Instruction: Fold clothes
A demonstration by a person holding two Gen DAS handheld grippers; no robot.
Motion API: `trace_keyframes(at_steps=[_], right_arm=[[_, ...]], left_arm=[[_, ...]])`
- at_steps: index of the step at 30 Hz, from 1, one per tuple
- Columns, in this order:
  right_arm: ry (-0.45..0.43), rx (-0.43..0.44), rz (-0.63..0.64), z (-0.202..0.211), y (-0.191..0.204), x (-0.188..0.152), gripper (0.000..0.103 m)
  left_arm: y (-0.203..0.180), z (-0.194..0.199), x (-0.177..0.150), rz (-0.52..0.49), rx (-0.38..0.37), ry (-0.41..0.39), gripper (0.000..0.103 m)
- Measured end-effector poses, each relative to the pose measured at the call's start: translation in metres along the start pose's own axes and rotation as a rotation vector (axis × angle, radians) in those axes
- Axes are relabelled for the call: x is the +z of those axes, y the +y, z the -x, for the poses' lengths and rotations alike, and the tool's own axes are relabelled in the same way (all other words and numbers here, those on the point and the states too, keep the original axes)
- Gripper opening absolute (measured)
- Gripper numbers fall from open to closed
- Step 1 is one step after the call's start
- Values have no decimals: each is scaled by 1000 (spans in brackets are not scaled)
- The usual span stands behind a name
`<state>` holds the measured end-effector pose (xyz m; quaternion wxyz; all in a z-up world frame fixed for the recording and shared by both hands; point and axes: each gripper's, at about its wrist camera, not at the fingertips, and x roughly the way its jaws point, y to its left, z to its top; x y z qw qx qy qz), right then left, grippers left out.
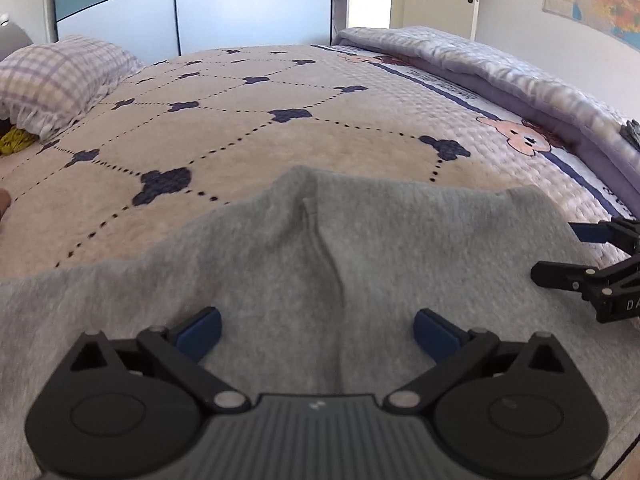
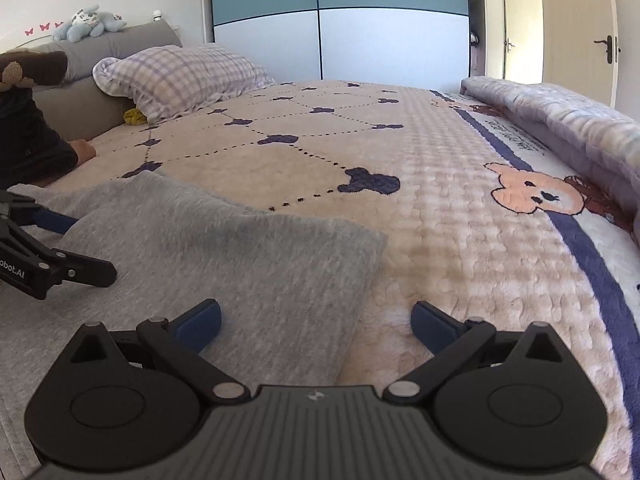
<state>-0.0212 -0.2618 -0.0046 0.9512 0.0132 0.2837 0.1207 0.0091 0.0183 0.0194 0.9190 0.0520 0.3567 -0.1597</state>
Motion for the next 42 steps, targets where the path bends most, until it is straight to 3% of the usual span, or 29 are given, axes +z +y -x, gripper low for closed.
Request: trace_keyframes(at_steps=[5, 9, 12, 15, 17, 21, 24, 26, 28, 30, 33, 37, 39, 42], right_arm=[[-1, 39, -49, 1, -8, 1, 103], [0, 32, -40, 1, -6, 0, 103], [0, 36, -44, 1, -7, 0, 103], [0, 34, -41, 1, -7, 0, 103], [0, 34, -41, 1, -7, 0, 103], [0, 34, -41, 1, -6, -1, 103], [0, 34, -41, 1, -6, -1, 103], [0, 34, -42, 1, -6, -1, 103], [0, 35, -42, 1, -6, -1, 103], [0, 35, -41, 1, -6, -1, 103], [-1, 35, -42, 1, -6, -1, 103], [-1, 36, -42, 1, -6, -1, 103], [-1, 36, -42, 1, -7, -1, 103], [-1, 37, -43, 1, -6, -1, 103]], left_arm=[[-1, -5, 7, 70, 64, -16, 103], [-22, -22, 26, 75, 118, 35, 103], [-18, -21, 17, 36, 72, -8, 103], [-6, -9, 3, 126, 24, -61, 103], [-4, -5, -1, 142, 18, -64, 103], [3, -2, -2, 71, -34, -40, 103], [4, 0, 9, 113, 13, -22, 103], [-1, 4, 14, 104, 169, 45, 103], [3, 6, 8, 84, 168, 20, 103], [13, 5, 11, 151, 147, 46, 103], [16, 8, 12, 154, 168, 36, 103], [16, 10, 32, 325, 197, 1, 99], [3, 14, 41, 254, 156, -59, 100], [-12, 11, 46, 209, 126, -43, 100]])
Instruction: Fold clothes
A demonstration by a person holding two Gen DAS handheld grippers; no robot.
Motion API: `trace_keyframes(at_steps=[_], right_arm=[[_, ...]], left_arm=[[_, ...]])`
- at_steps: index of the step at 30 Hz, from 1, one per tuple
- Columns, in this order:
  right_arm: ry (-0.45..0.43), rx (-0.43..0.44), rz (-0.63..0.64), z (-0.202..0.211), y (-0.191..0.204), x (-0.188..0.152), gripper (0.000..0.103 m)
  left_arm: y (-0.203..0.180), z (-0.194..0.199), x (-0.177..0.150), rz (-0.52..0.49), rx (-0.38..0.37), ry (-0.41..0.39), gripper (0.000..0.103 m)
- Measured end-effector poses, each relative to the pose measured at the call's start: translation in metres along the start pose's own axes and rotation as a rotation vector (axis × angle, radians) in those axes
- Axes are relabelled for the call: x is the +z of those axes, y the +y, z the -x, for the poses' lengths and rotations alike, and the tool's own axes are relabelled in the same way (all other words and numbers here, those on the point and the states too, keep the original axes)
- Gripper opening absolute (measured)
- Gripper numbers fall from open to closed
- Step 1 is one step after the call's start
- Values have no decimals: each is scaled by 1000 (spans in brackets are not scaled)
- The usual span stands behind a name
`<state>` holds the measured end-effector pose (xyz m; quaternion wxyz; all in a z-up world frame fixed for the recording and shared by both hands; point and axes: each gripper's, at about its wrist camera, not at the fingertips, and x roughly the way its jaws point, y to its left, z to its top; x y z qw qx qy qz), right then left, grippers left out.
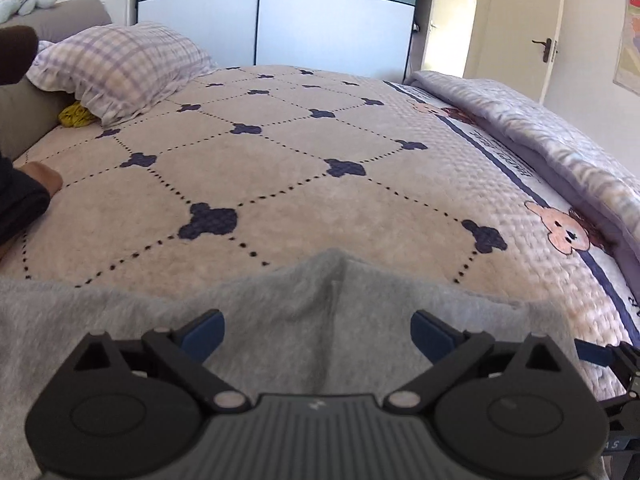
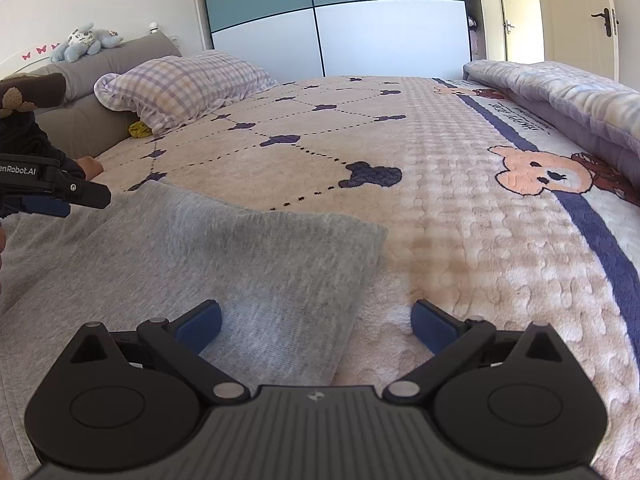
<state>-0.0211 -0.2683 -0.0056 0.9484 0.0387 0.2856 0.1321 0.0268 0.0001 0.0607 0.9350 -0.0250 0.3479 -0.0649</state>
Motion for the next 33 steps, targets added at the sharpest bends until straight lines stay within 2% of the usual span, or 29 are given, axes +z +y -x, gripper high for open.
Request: trace_keyframes(at_steps=[2, 9, 13, 16, 18, 21, 24, 27, 30, 33], right_arm=[[0, 0, 0, 0, 0, 0, 103], [0, 0, 0, 0, 0, 0, 103], [0, 0, 0, 0, 0, 0, 103], [0, 0, 0, 0, 0, 0, 103], [0, 0, 0, 0, 0, 0, 103], [0, 0, 0, 0, 0, 0, 103], [0, -1, 1, 0, 1, 0, 103], [0, 0, 0, 0, 0, 0, 103], [0, 0, -1, 0, 0, 0, 103], [0, 0, 0, 0, 0, 0, 103]], left_arm=[[-3, -1, -2, 9, -1, 12, 100], [9, 1, -5, 68, 68, 57, 100], [5, 2, -4, 47, 38, 46, 101], [6, -12, -8, 41, 13, 123, 101], [14, -22, -14, 59, 60, 198, 101], [28, -18, -18, 32, 104, 158, 103], [44, -8, -24, 104, 140, 109, 103], [53, 5, -26, 156, 308, 136, 96], [45, 13, -17, 191, 199, 63, 96], [3, 3, -7, 26, 110, 61, 98]])
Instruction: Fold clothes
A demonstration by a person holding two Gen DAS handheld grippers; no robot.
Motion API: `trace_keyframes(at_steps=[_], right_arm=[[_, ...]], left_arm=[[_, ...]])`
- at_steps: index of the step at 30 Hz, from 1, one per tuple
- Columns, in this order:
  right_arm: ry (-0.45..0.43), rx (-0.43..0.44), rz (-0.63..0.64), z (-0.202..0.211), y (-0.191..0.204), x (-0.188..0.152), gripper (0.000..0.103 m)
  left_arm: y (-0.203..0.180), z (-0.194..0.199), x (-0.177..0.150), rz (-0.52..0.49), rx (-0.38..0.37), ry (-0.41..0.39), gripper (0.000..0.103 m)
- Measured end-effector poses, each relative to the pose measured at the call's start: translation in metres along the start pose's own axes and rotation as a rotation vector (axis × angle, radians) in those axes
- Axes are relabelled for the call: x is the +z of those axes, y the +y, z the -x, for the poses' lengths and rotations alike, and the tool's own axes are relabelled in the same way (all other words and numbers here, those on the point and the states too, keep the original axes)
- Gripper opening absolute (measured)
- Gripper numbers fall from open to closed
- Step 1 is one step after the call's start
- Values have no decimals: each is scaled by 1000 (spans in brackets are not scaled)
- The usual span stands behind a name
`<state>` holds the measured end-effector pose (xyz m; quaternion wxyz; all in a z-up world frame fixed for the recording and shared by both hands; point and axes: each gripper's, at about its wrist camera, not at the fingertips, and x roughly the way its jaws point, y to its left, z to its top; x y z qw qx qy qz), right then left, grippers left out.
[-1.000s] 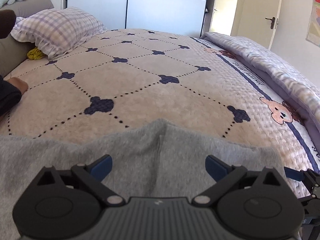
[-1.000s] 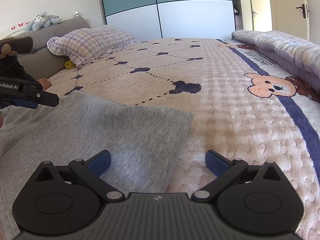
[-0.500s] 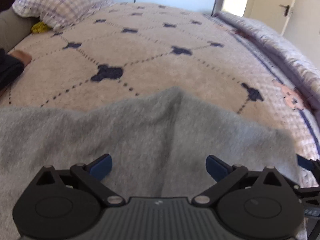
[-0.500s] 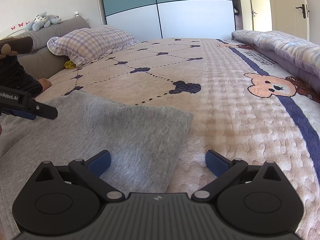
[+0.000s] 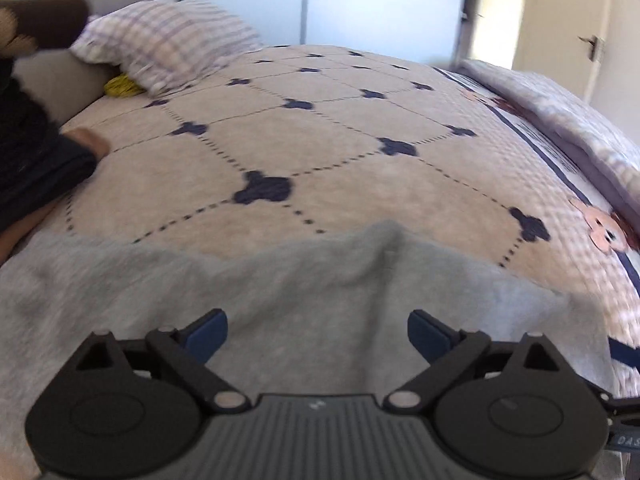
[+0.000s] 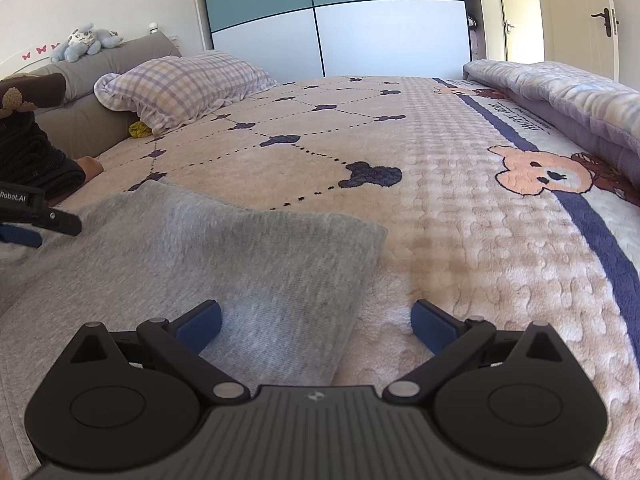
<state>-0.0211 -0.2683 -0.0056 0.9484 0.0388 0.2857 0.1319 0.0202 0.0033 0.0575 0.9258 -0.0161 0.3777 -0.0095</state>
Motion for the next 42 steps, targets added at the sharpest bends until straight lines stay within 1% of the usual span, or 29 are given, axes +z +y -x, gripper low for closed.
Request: trace_keyframes(at_steps=[2, 3, 5, 6, 8, 9, 12, 13, 15, 17, 18, 19, 21, 22, 23, 24, 25, 26, 27, 30, 33, 35, 36, 38, 39, 41, 42], right_arm=[[0, 0, 0, 0, 0, 0, 103], [0, -1, 1, 0, 0, 0, 103], [0, -1, 1, 0, 0, 0, 103], [0, -1, 1, 0, 0, 0, 103], [0, -2, 2, 0, 0, 0, 103], [0, -2, 2, 0, 0, 0, 103], [0, -1, 1, 0, 0, 0, 103], [0, -1, 1, 0, 0, 0, 103], [0, -1, 2, 0, 0, 0, 103], [0, 0, 1, 0, 0, 0, 103], [0, 0, 0, 0, 0, 0, 103], [0, 0, 0, 0, 0, 0, 103], [0, 1, 0, 0, 0, 0, 103], [0, 0, 0, 0, 0, 0, 103], [0, 0, 0, 0, 0, 0, 103], [0, 0, 0, 0, 0, 0, 103], [0, 0, 0, 0, 0, 0, 103], [0, 0, 0, 0, 0, 0, 103], [0, 0, 0, 0, 0, 0, 103], [0, 0, 0, 0, 0, 0, 103], [0, -1, 1, 0, 0, 0, 103], [0, -1, 1, 0, 0, 0, 103], [0, -1, 1, 0, 0, 0, 103], [0, 0, 0, 0, -1, 0, 103], [0, 0, 0, 0, -1, 0, 103], [0, 0, 0, 0, -1, 0, 103], [0, 0, 0, 0, -1, 0, 103]], left_arm=[[-27, -9, -1, -101, -84, 57, 98], [-30, -14, -4, -123, -80, 95, 99], [-34, -26, -12, -166, -74, 169, 103], [-20, -25, -14, -103, -91, 144, 103], [4, -19, -18, -23, -26, 113, 103], [14, -17, -20, -6, -6, 97, 103], [30, -14, -19, 60, 5, 74, 103], [27, -11, -18, 49, 49, 76, 103], [26, -6, -18, 46, 169, 89, 103], [29, -4, -18, 72, 168, 107, 101], [29, -3, -16, 78, 129, 88, 100], [22, -1, -13, 57, 102, 67, 99], [-4, 2, -7, -58, 23, 26, 100], [-16, 2, -8, -120, -13, 27, 100], [-25, -1, -10, -163, -39, 47, 100], [-28, -9, -13, -168, -58, 94, 100], [-26, -15, -16, -143, -62, 141, 101], [-18, -17, -18, -94, -77, 138, 102], [-7, -15, -19, -45, -72, 108, 102], [18, -18, -18, 2, 9, 94, 103], [36, -16, -19, 80, 43, 50, 103], [43, -14, -20, 102, 155, 70, 103], [45, -12, -21, 106, 188, 74, 103], [46, -10, -18, 131, 191, 76, 103], [44, -11, -14, 126, 182, 90, 102], [26, -12, -7, 27, 152, 86, 102], [16, -11, -5, -42, 157, 78, 102]])
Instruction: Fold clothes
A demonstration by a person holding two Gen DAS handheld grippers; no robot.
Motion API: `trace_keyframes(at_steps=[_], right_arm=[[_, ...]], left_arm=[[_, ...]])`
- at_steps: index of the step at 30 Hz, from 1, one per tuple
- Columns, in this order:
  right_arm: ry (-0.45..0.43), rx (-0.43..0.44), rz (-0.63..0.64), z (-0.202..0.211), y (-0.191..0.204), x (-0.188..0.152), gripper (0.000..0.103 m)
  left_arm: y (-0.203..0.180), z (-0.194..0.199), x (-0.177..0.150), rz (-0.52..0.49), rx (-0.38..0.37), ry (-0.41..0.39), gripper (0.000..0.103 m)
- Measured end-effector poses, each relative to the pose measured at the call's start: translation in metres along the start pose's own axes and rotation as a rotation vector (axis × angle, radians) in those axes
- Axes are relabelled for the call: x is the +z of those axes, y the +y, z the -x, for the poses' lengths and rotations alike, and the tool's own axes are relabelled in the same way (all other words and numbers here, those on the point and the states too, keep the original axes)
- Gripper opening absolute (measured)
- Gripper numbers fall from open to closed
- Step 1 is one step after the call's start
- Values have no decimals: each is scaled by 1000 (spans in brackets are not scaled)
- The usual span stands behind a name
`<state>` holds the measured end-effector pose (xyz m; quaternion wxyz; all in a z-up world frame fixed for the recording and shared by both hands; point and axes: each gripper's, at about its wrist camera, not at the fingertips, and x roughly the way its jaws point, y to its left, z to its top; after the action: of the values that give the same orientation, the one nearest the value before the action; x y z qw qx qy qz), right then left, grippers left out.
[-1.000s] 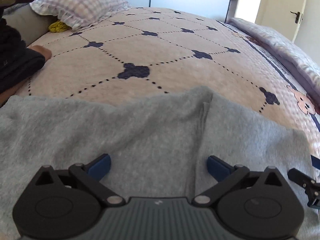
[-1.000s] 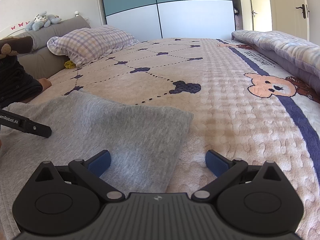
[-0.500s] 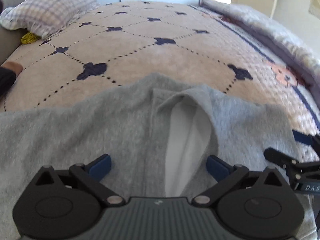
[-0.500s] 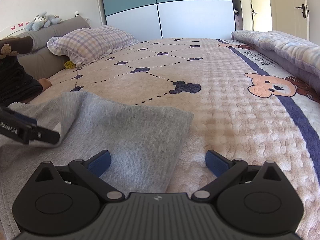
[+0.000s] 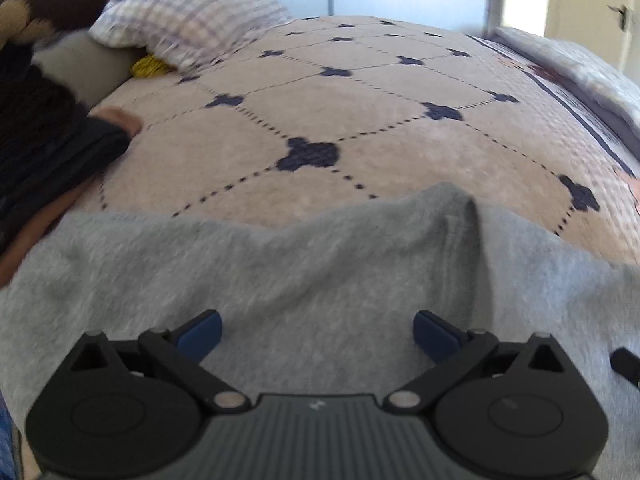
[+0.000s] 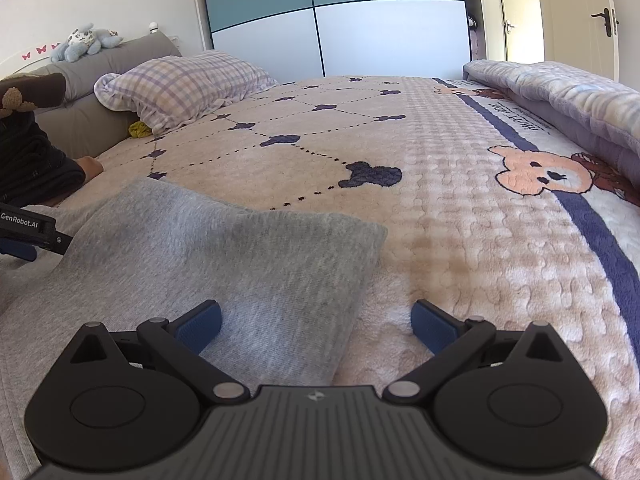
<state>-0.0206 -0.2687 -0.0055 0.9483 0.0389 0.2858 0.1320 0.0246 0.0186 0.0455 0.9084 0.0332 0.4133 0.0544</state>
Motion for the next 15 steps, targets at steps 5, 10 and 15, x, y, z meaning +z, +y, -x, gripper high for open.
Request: trace_keyframes(at_steps=[5, 10, 15], right_arm=[[0, 0, 0, 0, 0, 0, 103], [0, 0, 0, 0, 0, 0, 103], [0, 0, 0, 0, 0, 0, 103]], left_arm=[[-2, 2, -2, -9, 17, 17, 102], [3, 2, -5, 15, 22, 21, 102], [2, 3, -6, 14, 24, 22, 103]])
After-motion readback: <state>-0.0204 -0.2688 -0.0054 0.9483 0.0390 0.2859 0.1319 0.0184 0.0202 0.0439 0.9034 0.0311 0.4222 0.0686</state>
